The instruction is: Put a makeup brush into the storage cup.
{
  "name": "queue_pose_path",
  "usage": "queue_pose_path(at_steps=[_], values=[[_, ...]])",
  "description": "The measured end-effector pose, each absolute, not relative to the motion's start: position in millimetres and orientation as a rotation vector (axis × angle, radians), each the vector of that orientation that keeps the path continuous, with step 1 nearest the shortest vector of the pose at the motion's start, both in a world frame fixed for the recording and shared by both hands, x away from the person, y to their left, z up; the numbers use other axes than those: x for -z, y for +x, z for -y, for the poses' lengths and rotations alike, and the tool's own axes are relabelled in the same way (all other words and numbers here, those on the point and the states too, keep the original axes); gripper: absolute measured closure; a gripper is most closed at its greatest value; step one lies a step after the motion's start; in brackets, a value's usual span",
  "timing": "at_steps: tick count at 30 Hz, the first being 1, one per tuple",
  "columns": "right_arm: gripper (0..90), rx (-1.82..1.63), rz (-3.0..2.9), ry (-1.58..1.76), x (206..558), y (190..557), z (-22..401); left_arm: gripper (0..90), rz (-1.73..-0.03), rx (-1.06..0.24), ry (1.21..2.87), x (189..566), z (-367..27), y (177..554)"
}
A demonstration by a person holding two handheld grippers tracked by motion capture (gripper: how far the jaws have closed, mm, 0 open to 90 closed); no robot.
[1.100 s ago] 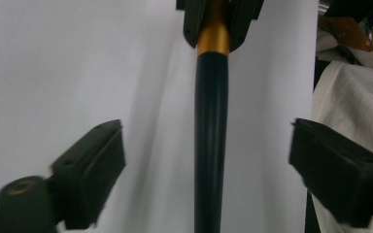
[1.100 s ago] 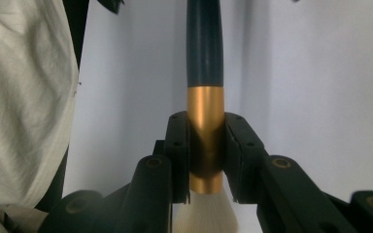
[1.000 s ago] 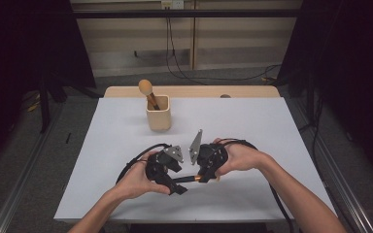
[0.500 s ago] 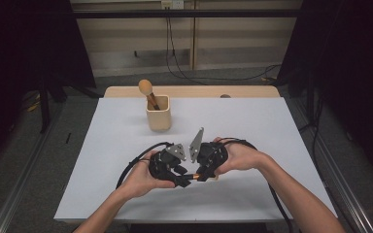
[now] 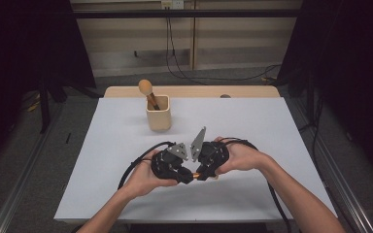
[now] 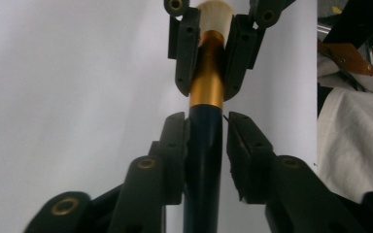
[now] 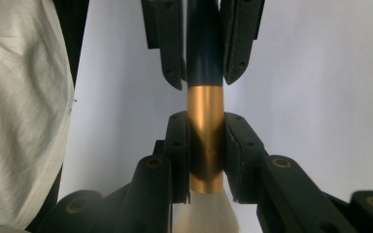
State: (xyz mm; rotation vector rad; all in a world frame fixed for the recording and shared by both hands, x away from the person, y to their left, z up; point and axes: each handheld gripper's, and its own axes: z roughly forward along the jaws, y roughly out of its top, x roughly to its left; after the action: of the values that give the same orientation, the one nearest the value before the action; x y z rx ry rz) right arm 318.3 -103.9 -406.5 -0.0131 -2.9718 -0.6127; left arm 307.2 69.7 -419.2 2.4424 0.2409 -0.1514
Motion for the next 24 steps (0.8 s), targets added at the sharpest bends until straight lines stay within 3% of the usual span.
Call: queue_pose_path(at_steps=[7, 18, 24], values=[[74.0, 0.629, 2.969, -0.011, 406.0, 317.3, 104.0, 68.7, -0.238, 0.177, 2.449, 423.1, -66.0, 307.4], [73.6, 0.636, 2.974, 0.019, 408.1, 316.6, 103.3, 74.3, -0.198, 0.158, 2.454, 425.7, -66.1, 306.5], [67.4, 0.664, 2.972, 0.040, 408.2, 316.4, 103.1, 74.4, -0.217, 0.159, 2.440, 426.8, -69.3, 307.4]])
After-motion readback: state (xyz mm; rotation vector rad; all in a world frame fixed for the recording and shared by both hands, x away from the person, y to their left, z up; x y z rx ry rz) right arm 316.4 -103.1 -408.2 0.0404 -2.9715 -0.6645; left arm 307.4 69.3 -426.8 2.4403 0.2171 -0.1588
